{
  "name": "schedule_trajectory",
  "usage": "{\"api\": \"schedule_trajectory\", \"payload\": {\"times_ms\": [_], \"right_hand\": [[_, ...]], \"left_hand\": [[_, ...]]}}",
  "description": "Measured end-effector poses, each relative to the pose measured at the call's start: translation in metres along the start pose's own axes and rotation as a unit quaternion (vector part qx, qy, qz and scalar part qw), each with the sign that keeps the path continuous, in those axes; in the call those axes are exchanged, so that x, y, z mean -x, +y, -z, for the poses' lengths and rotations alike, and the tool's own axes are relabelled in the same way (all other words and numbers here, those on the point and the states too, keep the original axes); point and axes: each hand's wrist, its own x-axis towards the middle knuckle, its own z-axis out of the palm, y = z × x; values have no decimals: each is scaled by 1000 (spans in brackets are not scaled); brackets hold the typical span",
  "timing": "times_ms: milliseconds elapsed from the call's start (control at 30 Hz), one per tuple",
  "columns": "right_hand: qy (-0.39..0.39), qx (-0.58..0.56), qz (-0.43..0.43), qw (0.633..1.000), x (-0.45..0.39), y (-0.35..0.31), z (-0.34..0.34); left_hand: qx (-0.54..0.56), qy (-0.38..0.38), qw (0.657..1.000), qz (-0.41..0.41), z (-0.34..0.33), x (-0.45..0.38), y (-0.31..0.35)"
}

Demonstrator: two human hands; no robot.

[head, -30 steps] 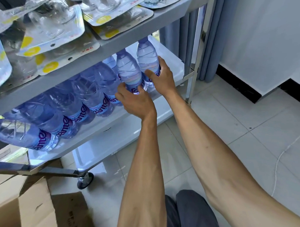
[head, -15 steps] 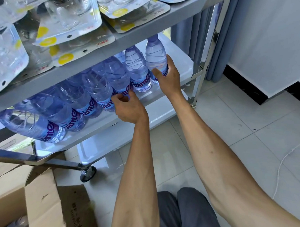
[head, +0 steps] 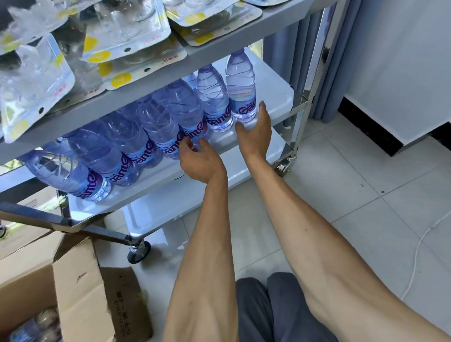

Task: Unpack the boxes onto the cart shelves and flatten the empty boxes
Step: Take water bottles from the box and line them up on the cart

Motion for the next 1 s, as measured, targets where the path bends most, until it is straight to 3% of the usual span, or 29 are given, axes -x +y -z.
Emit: {"api": "schedule_trajectory", "payload": {"times_ms": [200,400,633,767,867,1000], "right_hand": [[-26,45,-48,997,47,-6,24],[-152,123,-87,977,121,-9,32],[-248,147,-34,957,246,-31,-4],[-315,206,59,925,325,-57,-56],[-357,179,142,906,387,-77,-103],[-391,150,181,890,454,-90,-165]], "left_hand": [[-11,-56,998,-18,48,29,-16],[-76,-90,993,10,131,46,-52],[-208,-42,977,-28,271,25,-92],[-301,17,952,-58,358,-29,-111],[-354,30,935,4,427,-75,-131],[-380,27,915,134,510,-132,-174]]}}
